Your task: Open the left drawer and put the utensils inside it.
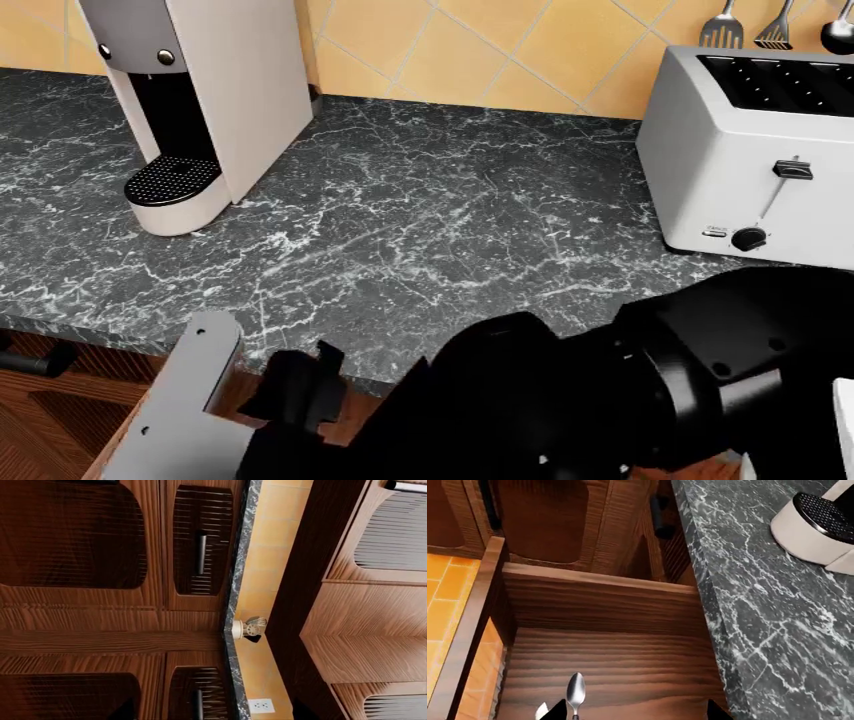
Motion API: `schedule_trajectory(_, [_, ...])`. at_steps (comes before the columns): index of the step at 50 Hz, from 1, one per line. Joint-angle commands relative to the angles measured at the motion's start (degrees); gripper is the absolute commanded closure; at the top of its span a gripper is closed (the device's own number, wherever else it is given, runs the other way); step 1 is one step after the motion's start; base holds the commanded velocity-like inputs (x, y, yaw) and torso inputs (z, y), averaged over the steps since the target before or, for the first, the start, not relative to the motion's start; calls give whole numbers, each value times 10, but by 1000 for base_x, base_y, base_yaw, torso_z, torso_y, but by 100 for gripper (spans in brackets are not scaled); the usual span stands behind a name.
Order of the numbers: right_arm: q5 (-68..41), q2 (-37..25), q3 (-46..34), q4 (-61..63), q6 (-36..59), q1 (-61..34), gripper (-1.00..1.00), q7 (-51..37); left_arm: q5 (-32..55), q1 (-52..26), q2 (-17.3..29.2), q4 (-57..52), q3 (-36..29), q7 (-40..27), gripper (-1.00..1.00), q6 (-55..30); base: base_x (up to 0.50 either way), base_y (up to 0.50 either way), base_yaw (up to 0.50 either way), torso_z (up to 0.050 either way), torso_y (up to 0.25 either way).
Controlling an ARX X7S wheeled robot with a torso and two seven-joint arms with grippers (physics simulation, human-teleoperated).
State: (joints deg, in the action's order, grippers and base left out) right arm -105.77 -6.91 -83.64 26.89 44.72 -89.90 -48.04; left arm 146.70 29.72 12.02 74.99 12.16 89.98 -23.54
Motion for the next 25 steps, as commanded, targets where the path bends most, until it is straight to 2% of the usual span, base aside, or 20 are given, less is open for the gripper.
schedule_trajectory(1, [-67, -29, 60, 16, 2, -78, -100, -18, 1, 0, -1, 0, -1, 0, -100, 1, 0, 0, 0, 0, 0])
schedule_trajectory(12, [-121, -70, 105, 15, -1, -150, -100, -45, -10, 0, -1, 0, 9, 0, -100, -1, 0, 0, 0, 0, 0])
schedule_trajectory(25, [-146, -108, 134, 12, -3, -188, -100, -49, -5, -3, 0, 0, 1, 0, -100, 1, 0, 0, 0, 0, 0])
